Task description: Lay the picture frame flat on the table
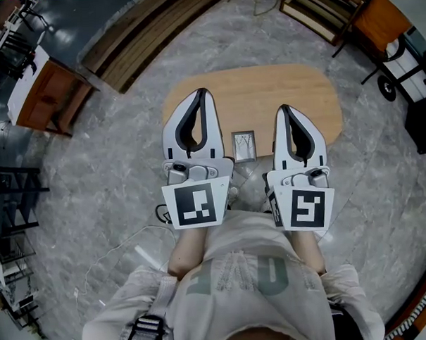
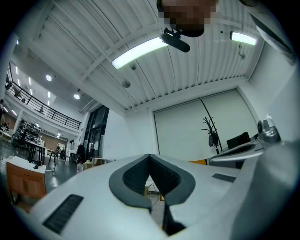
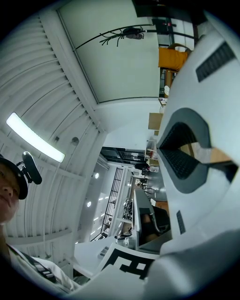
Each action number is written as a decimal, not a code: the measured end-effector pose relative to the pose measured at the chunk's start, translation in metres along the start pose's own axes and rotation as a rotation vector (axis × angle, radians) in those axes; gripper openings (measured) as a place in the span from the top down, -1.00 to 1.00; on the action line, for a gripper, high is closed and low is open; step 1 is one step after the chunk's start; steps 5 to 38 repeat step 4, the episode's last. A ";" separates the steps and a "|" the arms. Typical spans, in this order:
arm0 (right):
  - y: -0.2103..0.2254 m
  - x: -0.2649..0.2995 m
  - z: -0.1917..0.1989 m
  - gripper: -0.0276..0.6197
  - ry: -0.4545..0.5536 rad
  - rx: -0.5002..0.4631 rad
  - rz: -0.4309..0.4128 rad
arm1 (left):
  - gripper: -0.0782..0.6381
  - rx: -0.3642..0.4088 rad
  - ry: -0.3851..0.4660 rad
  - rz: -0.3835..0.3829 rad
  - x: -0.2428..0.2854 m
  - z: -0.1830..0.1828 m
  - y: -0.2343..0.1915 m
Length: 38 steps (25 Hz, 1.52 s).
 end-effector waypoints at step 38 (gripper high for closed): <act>-0.002 -0.004 0.002 0.90 -0.005 -0.009 0.006 | 0.76 -0.001 0.000 0.005 -0.001 -0.001 0.002</act>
Point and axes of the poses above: the fingertips, and each gripper's own axes: x forward along the fingers, y to its right, z out of its underside, the point moved 9 cm from there along -x, backward along the fingers, and after that the axes turned 10 degrees about -y, right-handed, at the moved point
